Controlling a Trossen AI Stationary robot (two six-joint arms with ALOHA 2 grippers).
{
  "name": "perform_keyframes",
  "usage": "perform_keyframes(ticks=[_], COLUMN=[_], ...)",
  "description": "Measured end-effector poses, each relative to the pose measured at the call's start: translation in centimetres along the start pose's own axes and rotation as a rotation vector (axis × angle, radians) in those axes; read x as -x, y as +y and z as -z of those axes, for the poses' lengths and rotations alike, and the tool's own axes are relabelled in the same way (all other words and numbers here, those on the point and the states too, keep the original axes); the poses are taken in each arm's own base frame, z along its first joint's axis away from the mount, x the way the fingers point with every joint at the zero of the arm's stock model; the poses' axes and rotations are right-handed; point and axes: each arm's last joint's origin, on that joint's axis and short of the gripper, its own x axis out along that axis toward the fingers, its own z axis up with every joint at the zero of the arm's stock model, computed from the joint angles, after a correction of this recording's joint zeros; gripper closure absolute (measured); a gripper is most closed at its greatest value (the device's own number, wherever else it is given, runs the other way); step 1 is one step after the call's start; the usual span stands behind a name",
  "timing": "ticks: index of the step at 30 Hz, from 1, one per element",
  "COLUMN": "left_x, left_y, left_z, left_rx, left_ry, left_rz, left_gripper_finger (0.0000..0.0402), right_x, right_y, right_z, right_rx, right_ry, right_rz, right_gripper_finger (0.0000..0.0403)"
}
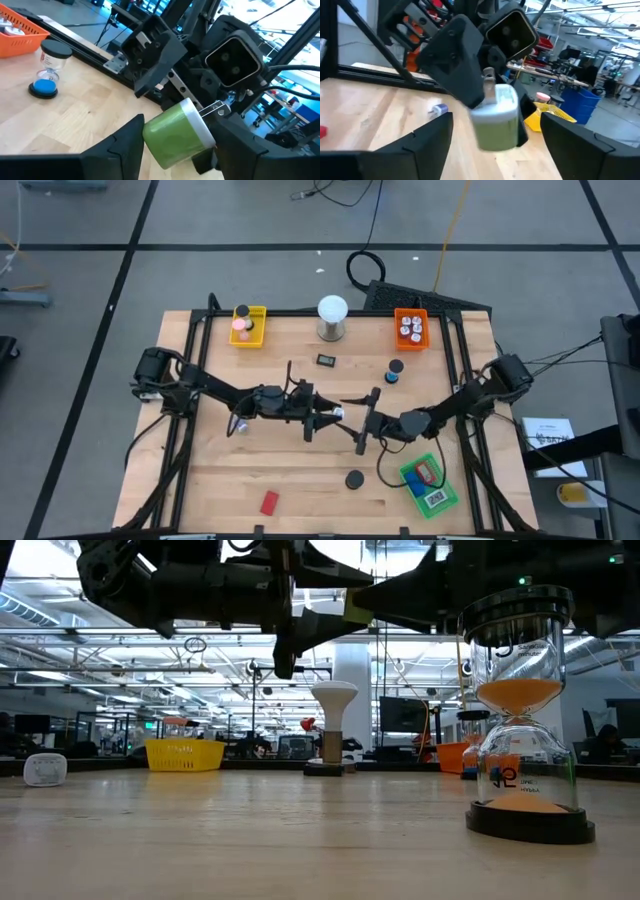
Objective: Pick & Place Office items
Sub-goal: Put the green charger adaptor into the orange bin
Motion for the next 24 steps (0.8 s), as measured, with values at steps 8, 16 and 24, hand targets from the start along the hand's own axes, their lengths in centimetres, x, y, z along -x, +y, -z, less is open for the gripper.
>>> perform_keyframes(ticks=[8,16,24], left_x=[0.0,0.0,1.6], left_y=[0.0,0.3,0.4], left_z=[0.0,-0.2,-3.1], left_rx=[-0.005,-0.071,-0.243], left_ry=[0.003,0.013,0.103], left_rz=[-0.003,-0.004,-0.081], left_gripper_finger=[0.0175,0.0172,0.0104], right_x=[-1.1,-1.1,0.3], right_y=[0.0,0.0,-1.2], right_z=[0.1,0.0,-0.3], right_rx=[0.022,0.055,0.019], right_ry=[-0.002,-0.008,0.029], right_rz=[0.010,0.006,0.048], right_gripper_finger=[0.0191,0.0277,0.0277])
